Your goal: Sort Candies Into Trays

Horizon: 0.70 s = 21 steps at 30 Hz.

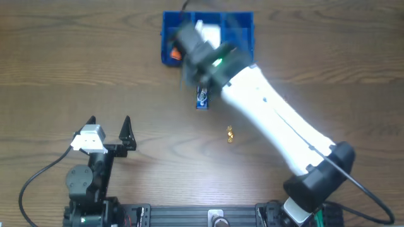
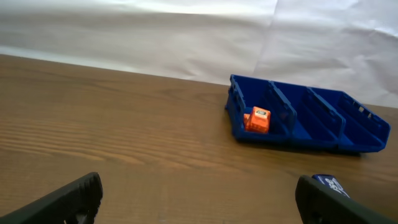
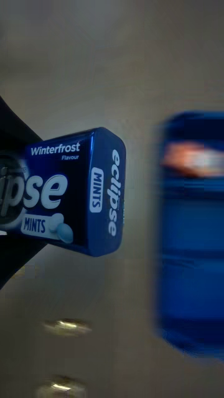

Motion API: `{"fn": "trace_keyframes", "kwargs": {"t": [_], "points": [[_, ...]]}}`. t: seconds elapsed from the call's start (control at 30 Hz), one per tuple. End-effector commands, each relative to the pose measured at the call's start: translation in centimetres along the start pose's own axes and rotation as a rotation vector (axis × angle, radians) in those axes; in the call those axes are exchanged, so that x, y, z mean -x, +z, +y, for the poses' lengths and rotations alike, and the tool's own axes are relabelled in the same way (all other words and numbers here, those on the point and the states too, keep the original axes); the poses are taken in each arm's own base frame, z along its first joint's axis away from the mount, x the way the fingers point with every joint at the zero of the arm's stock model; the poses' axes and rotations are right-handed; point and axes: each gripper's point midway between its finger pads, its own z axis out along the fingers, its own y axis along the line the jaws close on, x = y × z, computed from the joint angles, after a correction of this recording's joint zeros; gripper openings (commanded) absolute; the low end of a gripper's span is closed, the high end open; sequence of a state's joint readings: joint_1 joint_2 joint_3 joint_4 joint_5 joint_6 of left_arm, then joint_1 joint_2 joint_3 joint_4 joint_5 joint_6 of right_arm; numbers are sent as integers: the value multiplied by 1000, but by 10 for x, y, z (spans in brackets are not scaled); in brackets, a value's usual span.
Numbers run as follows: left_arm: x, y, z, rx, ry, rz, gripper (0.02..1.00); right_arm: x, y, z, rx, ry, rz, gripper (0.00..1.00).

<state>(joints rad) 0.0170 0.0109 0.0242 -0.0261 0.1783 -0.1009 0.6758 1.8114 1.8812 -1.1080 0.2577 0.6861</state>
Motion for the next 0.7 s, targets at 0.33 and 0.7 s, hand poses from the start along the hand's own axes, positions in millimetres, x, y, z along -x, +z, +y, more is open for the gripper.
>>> {"fn": "trace_keyframes", "kwargs": {"t": [0.33, 0.7], "points": [[-16, 1, -1, -12, -10, 48, 998, 80, 134, -24, -79, -52, -183, 77], [-16, 1, -1, -12, -10, 48, 998, 79, 166, -23, -89, -46, -195, 143]]}}
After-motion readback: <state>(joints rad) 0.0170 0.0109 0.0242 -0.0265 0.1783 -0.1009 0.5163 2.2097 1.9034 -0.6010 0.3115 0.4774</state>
